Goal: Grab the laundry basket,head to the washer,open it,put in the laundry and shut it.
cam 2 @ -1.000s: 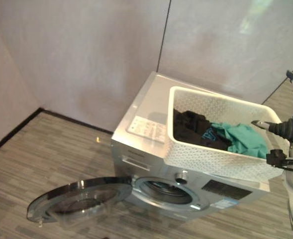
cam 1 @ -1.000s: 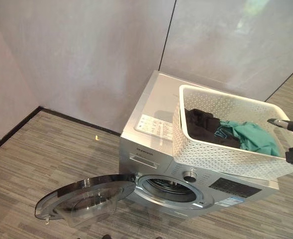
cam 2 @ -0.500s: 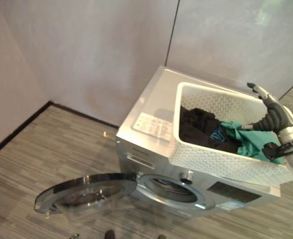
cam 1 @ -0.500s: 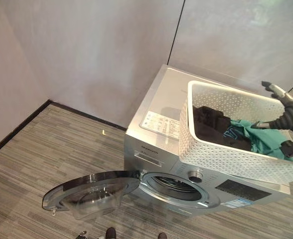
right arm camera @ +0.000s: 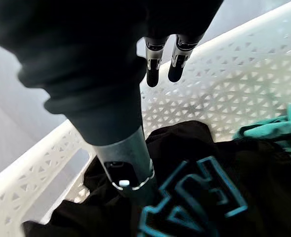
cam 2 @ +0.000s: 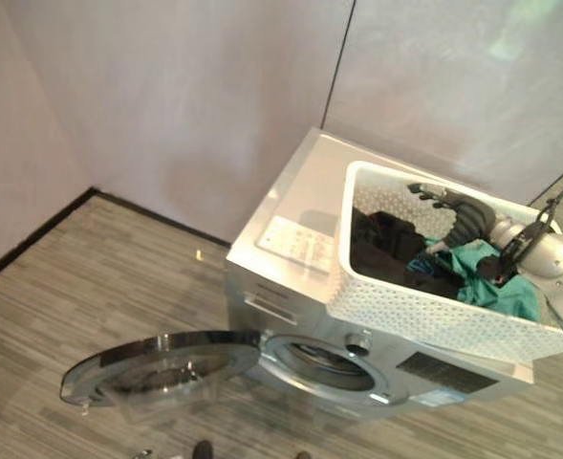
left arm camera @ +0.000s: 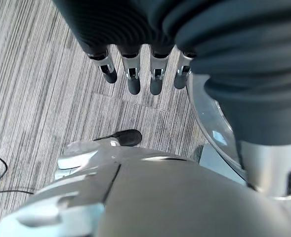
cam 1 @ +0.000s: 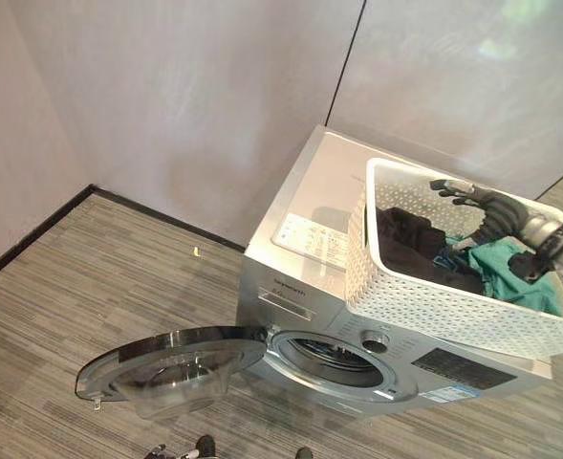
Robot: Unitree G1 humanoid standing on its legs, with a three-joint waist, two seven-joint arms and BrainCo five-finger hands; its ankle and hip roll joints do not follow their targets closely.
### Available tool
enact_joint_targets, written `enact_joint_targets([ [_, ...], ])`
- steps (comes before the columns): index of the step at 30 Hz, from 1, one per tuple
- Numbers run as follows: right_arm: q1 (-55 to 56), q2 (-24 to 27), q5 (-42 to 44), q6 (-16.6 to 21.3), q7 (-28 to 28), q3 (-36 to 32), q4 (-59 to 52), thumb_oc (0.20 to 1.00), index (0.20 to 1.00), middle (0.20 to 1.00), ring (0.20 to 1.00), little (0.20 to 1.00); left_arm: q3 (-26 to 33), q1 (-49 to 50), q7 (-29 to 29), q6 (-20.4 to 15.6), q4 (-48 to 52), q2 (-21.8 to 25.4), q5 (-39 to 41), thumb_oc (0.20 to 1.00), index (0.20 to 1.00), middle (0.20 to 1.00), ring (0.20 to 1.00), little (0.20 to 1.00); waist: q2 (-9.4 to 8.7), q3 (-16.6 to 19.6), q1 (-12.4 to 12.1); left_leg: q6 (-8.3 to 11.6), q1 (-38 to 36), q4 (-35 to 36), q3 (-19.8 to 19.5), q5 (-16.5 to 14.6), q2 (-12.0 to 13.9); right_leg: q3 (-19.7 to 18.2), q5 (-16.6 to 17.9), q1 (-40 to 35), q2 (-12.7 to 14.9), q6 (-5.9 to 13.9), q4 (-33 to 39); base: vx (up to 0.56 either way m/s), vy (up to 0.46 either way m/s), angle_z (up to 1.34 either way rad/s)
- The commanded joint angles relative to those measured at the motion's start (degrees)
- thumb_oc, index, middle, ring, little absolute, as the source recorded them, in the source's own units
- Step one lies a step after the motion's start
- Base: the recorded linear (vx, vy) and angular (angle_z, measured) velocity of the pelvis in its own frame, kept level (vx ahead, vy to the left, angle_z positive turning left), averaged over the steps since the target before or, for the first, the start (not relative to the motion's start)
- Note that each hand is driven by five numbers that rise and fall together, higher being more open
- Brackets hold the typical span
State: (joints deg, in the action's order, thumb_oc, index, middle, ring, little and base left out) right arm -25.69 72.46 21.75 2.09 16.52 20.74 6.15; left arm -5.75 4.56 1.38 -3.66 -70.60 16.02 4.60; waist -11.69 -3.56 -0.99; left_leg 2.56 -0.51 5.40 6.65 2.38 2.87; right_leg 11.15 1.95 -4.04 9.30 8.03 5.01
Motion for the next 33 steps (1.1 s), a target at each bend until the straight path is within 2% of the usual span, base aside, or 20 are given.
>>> enact_joint_targets([
  [1,-7.92,5.57,1.36,0.32,0.70,4.70,0.91,1.000,1.000,1.000,1.000,1.000,-3.55,-1.15,-1.04,-1.04,-3.03,-1.66,0.67,1.000,1.000,1.000,1.000,1.000,0.44,-0.06,-3.79,1.98,-0.48,-0.40,0.85,-2.65,4.10,4.00,-1.44,0.05,0.58,1.64,-2.11,0.00,0.000,0.00],
  [5,-11.10,8.14,-0.66,0.30,3.58,12.27,-0.26,1.000,1.000,1.000,1.000,1.000,-3.19,-1.43,-1.34,-1.30,-2.81,-0.58,1.04,1.000,1.000,1.000,1.000,1.000,-1.10,-1.96,-4.76,2.45,0.57,-0.40,-0.34,-2.02,4.54,5.52,-2.02,0.28,0.08,1.34,-2.63,-0.04,-0.058,0.16],
  [9,-15.02,8.79,-4.86,-0.08,7.63,20.42,-2.06,1.000,1.000,1.000,1.000,1.000,-3.04,-2.05,-1.57,-1.41,-2.01,-0.02,0.99,1.000,1.000,1.000,1.000,1.000,-1.38,-3.75,-5.53,2.85,1.84,-0.40,-1.36,-1.24,4.88,7.08,-2.42,0.58,-0.24,0.98,-3.01,-0.03,-0.044,0.09],
  [11,-14.62,9.32,-7.33,-0.20,9.52,22.36,-2.86,1.000,1.000,1.000,1.000,1.000,-3.06,-2.07,-1.83,-1.51,-1.42,-0.13,1.13,1.000,1.000,1.000,1.000,1.000,-1.09,-4.22,-5.76,3.01,2.47,-0.40,-1.77,-0.92,5.04,7.59,-2.42,0.66,-0.37,0.94,-2.71,-0.02,-0.028,0.23],
  [17,-16.23,9.82,-12.68,-0.11,12.08,25.93,-4.09,1.000,1.000,1.000,1.000,1.000,-3.39,-3.13,-2.43,-1.78,0.14,0.12,2.24,1.000,1.000,1.000,1.000,1.000,-0.03,-5.74,-6.02,3.38,4.22,-0.40,-2.75,-0.03,5.31,8.43,-2.41,1.45,-0.62,0.72,-2.23,-0.04,-0.026,0.08],
  [19,-16.40,11.21,-16.44,-0.18,14.88,27.55,-5.97,1.000,1.000,1.000,1.000,1.000,-3.52,-3.25,-2.79,-1.69,0.74,0.40,1.96,1.000,1.000,1.000,1.000,1.000,0.74,-5.99,-5.92,3.51,4.88,-0.40,-3.22,0.39,5.41,8.83,-2.51,1.75,-0.73,0.57,-2.12,-0.01,-0.018,0.09],
  [22,-15.57,11.09,-18.22,0.02,15.98,27.78,-5.92,1.000,1.000,1.000,1.000,1.000,-3.76,-3.12,-3.22,-1.53,0.75,0.12,1.80,1.000,1.000,1.000,1.000,1.000,1.26,-5.88,-5.74,3.50,5.07,-0.40,-3.53,0.47,5.44,9.06,-2.61,1.67,-0.80,0.46,-2.06,0.00,-0.002,0.02],
  [25,-12.74,10.26,-19.39,-0.08,16.47,25.14,-5.36,1.000,1.000,1.000,1.000,1.000,-4.19,-3.00,-3.71,-1.30,0.66,-0.47,1.50,1.000,1.000,1.000,1.000,1.000,2.21,-5.54,-5.13,3.50,5.25,-0.40,-3.86,0.62,5.51,9.31,-2.79,1.59,-0.90,0.31,-1.97,0.00,0.000,0.00],
  [26,-9.51,9.11,-19.46,-0.54,15.69,21.80,-4.28,0.413,0.413,0.413,0.413,0.413,-4.68,-2.97,-3.90,-1.20,0.56,-1.09,1.13,1.000,1.000,1.000,1.000,1.000,2.77,-5.26,-4.70,3.50,5.36,-0.40,-3.98,0.63,5.45,9.44,-2.86,1.51,-0.97,0.20,-1.85,0.00,-0.007,0.05],
  [27,-8.19,9.12,-19.58,-0.52,15.71,20.51,-4.46,0.200,0.200,0.200,0.200,0.200,-4.93,-3.03,-3.90,-1.20,0.57,-0.87,1.14,1.000,1.000,1.000,1.000,1.000,2.60,-5.29,-4.95,3.50,5.39,-0.40,-4.03,0.64,5.44,9.49,-2.85,1.50,-0.97,0.20,-1.83,0.00,-0.004,0.06],
  [29,-4.98,6.72,-19.93,-0.83,13.28,15.28,-2.81,0.200,0.200,0.200,0.200,0.200,-5.03,-3.07,-3.66,-0.90,0.03,-1.60,1.44,1.000,1.000,1.000,1.000,1.000,3.36,-4.73,-4.24,3.43,5.29,-0.40,-3.96,0.55,5.28,9.32,-2.73,1.42,-1.00,0.18,-1.59,0.00,0.007,0.07],
  [33,-1.57,4.89,-19.92,-0.57,11.21,9.41,-2.42,0.200,0.200,0.200,0.200,0.200,-4.86,-3.09,-3.25,-0.76,-0.95,-1.94,1.42,1.000,1.000,1.000,1.000,1.000,3.72,-3.86,-3.92,3.32,5.04,-0.40,-3.75,0.32,5.13,9.03,-2.56,1.33,-0.92,0.21,-1.27,0.00,0.003,0.02],
])
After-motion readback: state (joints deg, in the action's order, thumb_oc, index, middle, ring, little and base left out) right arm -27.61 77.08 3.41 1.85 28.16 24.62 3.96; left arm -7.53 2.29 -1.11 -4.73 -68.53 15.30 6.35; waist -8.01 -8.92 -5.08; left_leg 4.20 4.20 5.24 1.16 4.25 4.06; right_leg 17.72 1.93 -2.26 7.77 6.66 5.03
